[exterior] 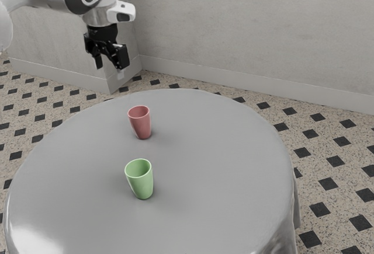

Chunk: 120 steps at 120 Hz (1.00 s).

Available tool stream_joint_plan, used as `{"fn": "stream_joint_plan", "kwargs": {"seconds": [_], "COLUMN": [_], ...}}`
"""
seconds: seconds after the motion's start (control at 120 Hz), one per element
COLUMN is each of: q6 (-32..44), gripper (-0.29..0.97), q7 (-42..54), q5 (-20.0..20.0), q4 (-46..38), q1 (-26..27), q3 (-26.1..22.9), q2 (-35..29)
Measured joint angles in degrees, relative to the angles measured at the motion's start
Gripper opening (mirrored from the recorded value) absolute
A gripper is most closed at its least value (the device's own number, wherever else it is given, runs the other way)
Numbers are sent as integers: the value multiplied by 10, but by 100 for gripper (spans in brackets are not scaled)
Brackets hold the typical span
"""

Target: Place the left cup onto the right cup

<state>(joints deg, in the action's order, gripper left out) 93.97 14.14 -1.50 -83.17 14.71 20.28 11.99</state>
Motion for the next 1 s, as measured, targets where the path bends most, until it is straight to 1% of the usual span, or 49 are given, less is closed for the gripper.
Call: {"fn": "stream_joint_plan", "kwargs": {"seconds": [0.067,0.158,0.325,0.45,0.675,0.817,1.0], "q6": [17,35,76,108,162,179,189], "gripper": [67,67,67,67,67,67,67], "q7": [-2,-4,-6,-6,-9,-17,-34], "q5": [15,45,76,93,107,123,129], "q4": [3,6,7,3,6,9,25], "q1": [-23,-54,-79,-94,-96,-95,-95], "q3": [-2,-2,-4,-15,-31,-49,-57], "q2": [32,81,141,158,184,185,204]}}
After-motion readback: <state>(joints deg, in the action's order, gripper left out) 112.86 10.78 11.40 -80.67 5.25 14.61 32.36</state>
